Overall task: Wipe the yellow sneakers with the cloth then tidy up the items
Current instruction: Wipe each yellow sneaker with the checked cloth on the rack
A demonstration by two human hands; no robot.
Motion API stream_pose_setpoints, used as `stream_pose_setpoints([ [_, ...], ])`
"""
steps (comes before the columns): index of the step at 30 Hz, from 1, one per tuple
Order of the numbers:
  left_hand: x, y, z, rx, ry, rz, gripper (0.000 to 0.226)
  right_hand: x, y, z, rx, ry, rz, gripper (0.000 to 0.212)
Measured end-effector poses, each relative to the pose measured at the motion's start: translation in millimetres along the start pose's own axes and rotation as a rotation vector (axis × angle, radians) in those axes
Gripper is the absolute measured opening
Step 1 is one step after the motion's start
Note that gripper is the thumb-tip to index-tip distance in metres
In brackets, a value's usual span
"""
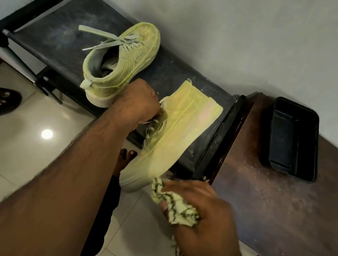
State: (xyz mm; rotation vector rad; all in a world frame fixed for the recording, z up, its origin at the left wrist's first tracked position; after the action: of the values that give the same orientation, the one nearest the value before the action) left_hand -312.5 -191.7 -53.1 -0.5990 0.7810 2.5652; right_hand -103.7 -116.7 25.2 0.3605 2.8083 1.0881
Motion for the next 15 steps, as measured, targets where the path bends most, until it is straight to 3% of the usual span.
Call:
stream_pose_setpoints([
  [3,-3,-3,2,0.019,-0.008,-0.017,0.009,5,1,-7,-0.086,0.064,0.040,0.026],
  [9,-8,-8,1,-0.142,0.033,-0.112,0.021,3,76,-6,-0.255,0.039,0.391,0.028],
  [11,-10,-13,4,-0.185,0.027,-0.157,0.021,10,73,-13,-0.331,0.130,0.371,0.030],
  [13,-11,-16,4,-0.199,0.028,-0.174,0.021,16,48,-21,-0.342,0.235,0.245,0.031],
  [15,-9,-17,1,-0.179,0.027,-0.155,0.022,17,25,-18,-0.325,0.233,0.166,0.033],
])
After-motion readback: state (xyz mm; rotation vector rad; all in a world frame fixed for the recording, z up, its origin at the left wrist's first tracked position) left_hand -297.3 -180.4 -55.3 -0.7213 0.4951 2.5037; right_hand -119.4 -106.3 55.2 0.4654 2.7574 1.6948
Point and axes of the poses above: each hand's wrist, its own x-axis towards the middle knuckle, its own y-axis out of the back of the hand, z = x × y, the point moved 10 cm from there along x, towards the middle knuckle, and after that the axes turned 5 degrees about -x, right-handed, at the moved point
